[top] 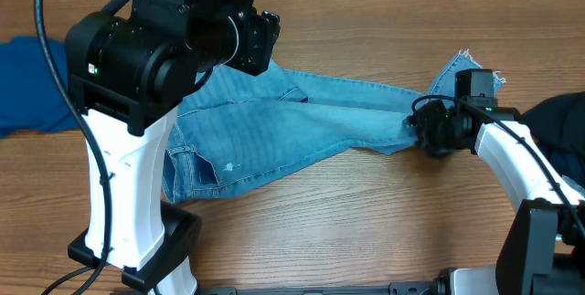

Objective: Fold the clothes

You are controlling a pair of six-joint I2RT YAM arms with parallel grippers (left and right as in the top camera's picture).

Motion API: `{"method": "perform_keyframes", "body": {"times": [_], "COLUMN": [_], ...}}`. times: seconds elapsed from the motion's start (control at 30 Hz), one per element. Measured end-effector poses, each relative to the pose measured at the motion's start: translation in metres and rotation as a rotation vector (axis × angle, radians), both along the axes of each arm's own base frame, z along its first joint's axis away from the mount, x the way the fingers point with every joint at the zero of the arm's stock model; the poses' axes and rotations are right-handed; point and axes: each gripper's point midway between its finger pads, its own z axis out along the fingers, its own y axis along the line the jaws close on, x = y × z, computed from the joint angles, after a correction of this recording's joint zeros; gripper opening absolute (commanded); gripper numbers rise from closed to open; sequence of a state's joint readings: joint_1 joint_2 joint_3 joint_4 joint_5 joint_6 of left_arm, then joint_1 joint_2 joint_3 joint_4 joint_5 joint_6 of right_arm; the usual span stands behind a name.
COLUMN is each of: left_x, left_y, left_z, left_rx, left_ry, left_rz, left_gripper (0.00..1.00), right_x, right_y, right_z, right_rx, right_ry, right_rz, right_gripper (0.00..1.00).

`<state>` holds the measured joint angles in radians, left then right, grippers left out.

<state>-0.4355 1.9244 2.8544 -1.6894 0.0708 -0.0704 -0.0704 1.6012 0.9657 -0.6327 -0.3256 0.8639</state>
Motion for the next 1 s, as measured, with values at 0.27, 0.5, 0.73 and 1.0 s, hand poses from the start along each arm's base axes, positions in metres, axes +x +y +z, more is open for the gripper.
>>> {"method": "perform_keyframes", "body": {"times": [0.27,0.5,0.73,1.0], "left_x": [0.0,0.0,0.0,0.0], "left_y": [0.0,0.0,0.0,0.0], "left_z": [0.0,0.0,0.0,0.0], "left_rx": [0.0,0.0,0.0,0.0], "left_ry": [0.001,0.001,0.001,0.001], "left_rz": [0.0,0.0,0.0,0.0], "left_gripper": [0.54,0.53,0.55,0.56], "right_x": [0.032,0.079,0.046,0.002], "right_y": [0.01,0.03,0.021,0.01], "right_z": [0.02,0.126,0.122,0.068], "right_rx": [0.03,-0.006,-0.074,-0.136], "right_ry": [-0.191,-0.726,-0.616,-0.352], "right_rz": [0.091,0.302,0.327,0.399], "right_gripper": [0.04,0.04,0.04,0.04]}}
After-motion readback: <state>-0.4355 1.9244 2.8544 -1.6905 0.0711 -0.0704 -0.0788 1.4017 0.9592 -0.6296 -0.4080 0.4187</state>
